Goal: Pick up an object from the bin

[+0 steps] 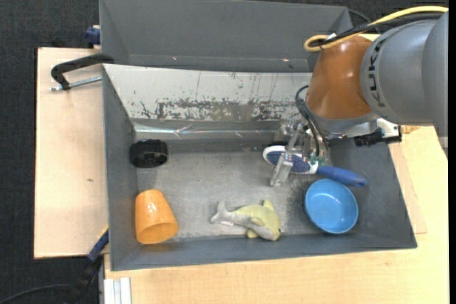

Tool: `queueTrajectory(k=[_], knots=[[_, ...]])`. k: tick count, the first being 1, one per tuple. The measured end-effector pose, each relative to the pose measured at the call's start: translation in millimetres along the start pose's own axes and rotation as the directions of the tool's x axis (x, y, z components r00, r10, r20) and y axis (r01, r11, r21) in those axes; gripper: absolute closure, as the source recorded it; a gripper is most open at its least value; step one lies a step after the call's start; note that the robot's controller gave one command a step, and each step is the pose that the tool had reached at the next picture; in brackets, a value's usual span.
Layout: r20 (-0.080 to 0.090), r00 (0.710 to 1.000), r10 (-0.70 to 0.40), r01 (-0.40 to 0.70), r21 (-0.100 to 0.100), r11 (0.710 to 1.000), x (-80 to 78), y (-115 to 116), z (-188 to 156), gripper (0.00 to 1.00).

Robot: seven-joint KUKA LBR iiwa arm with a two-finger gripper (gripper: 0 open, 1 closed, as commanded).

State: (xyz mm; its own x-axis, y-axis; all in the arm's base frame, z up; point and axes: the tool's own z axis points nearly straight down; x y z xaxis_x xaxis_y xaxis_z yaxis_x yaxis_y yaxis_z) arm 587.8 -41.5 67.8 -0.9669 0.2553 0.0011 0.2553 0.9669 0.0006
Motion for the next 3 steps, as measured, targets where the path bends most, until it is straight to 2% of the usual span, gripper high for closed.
queueTrajectory(k=[3], knots=[[0.006,1.000,-0.003,0.003,-0.001,1.000,-2.8,2.7,-3.2,0.00]])
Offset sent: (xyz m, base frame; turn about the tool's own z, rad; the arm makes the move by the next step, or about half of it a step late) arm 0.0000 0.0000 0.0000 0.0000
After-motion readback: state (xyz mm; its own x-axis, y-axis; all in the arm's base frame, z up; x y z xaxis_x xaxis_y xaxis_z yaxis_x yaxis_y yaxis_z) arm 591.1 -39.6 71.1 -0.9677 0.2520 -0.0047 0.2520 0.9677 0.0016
